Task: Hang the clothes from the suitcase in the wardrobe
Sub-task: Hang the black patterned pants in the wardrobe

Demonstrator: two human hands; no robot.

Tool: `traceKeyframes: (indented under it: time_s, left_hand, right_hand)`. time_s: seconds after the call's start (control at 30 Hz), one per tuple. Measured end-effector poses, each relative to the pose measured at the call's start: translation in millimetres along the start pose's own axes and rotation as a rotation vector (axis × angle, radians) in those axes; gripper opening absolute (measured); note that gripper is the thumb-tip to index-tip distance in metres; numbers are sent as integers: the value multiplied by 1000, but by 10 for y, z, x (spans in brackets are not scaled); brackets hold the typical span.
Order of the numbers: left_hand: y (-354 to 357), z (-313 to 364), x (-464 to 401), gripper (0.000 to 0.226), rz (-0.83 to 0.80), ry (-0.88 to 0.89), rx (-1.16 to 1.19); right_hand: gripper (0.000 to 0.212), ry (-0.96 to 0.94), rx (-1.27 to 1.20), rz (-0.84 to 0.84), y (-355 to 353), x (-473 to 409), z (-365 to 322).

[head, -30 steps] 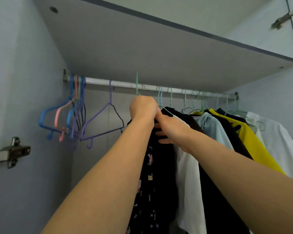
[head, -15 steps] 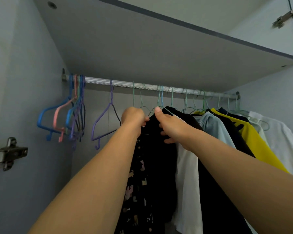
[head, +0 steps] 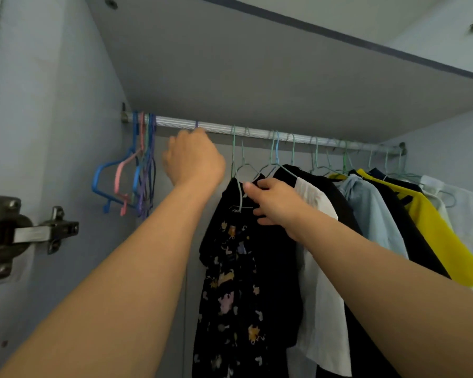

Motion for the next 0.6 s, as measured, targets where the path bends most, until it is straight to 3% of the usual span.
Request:
traceKeyframes:
  time_s: [0.1, 0.17, 0.33, 0.43, 0.6]
  left_hand:
    - [230, -247, -17, 25, -316, -166, -112]
    - [345, -348, 36, 20, -441, -218, -41]
    - [672, -438, 383, 18, -621, -578, 799]
    - [791, -409, 407, 21, -520, -572, 972]
    - [824, -314, 441, 20, -267, -454, 987]
  right_hand:
    - [59, -10, 61, 19, 70, -45, 22]
    - [65, -11, 24, 16, 109, -45, 48]
    - [51, -14, 10, 40, 99, -44, 100]
    - [62, 53, 55, -66, 151, 34, 151]
    - [71, 74, 105, -117, 196, 136, 241]
Point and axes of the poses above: each hand's wrist, its own x-axis away from the middle knuckle, its own y-axis out of the palm, z = x × y, the point moved 6 cm from there along -x, towards the middle knuckle
